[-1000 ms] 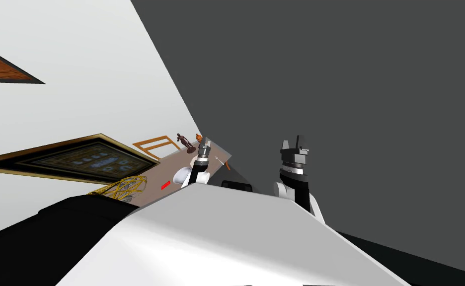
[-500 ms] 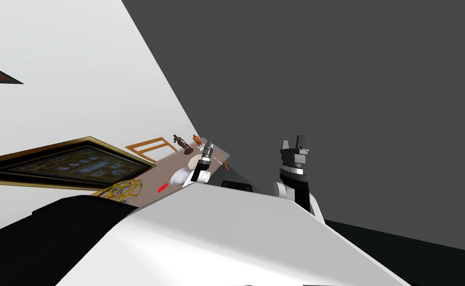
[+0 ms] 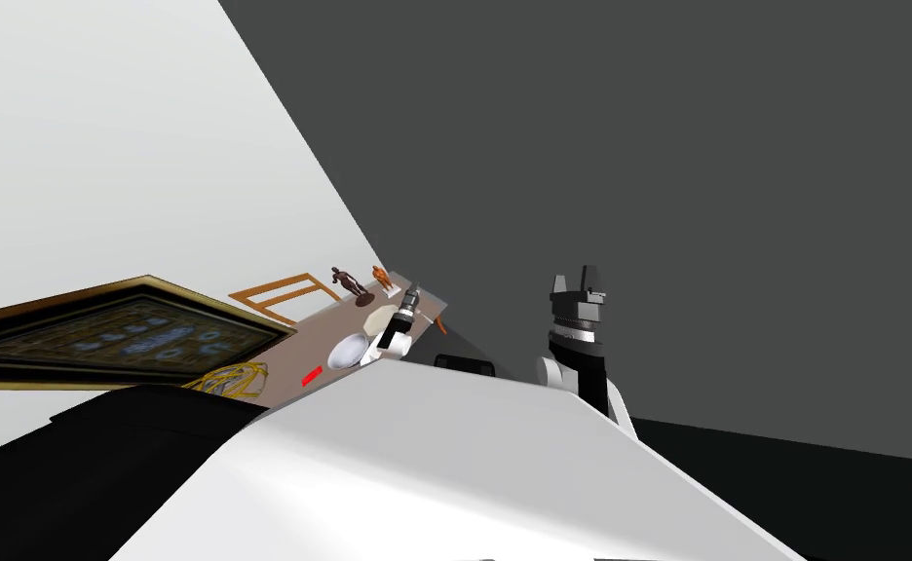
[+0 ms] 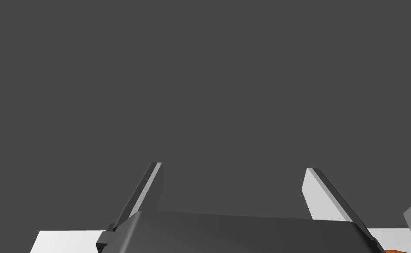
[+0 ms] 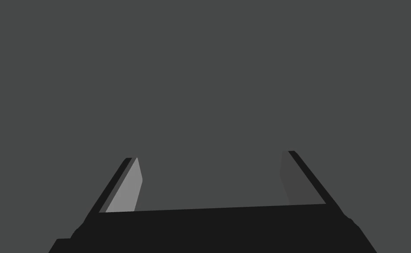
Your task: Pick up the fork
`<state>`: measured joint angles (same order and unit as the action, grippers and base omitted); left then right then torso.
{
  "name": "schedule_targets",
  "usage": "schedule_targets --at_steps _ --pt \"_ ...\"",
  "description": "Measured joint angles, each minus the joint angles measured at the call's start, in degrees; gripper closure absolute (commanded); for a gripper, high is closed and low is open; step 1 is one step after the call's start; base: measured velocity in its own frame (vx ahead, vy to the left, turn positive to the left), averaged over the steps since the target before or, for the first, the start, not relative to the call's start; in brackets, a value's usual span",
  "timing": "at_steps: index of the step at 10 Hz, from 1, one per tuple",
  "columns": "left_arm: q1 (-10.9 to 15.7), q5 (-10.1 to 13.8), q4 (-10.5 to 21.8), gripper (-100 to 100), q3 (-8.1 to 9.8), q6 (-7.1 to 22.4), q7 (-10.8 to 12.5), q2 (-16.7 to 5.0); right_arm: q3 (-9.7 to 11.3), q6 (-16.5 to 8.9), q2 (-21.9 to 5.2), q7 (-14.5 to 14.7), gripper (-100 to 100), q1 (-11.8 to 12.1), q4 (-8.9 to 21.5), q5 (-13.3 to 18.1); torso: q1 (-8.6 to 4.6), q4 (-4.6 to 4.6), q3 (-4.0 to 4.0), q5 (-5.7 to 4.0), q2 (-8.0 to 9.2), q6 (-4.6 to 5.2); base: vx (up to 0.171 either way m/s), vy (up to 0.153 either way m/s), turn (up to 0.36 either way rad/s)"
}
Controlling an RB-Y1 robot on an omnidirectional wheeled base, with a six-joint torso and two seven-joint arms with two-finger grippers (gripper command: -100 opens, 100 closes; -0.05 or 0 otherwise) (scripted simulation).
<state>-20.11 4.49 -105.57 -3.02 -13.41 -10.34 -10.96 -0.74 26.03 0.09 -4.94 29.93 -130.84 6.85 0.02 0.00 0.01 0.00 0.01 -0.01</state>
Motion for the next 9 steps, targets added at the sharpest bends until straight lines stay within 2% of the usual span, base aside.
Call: schedule_targets --at_steps 1,2,7,9 --pt "0.7 0.3 1.1 -100 0.05 1.3 -0.6 -0.2 0.0 0.0 0.0 0.0 0 0.0 0.0 0.0 0.01 0.0 0.0 0.0 -0.01 -0.01 0.0 0.0 -0.113" --pt "2.5 1.2 4.4 -100 0.39 1.9 -1.1 -1.2 0.0 0.0 0.0 0.0 0 0.0 0.0 0.0 0.03 -0.01 -0.02 0.01 -0.04 0.01 0.002 0.004 -0.061" --pt "4.2 3.5 10.9 -100 0.54 7.8 -4.4 -3.1 0.0 0.0 0.0 0.0 0 0.0 0.0 0.0 0.03 0.0 -0.02 0.01 -0.03 -0.02 0.004 0.007 -0.089" --pt "6.2 4.6 14.3 -100 0.88 10.7 -5.9 -3.7 0.0 0.0 0.0 0.0 0 0.0 0.0 0.0 0.05 -0.01 -0.03 0.01 -0.05 -0.02 0.008 0.014 -0.088"
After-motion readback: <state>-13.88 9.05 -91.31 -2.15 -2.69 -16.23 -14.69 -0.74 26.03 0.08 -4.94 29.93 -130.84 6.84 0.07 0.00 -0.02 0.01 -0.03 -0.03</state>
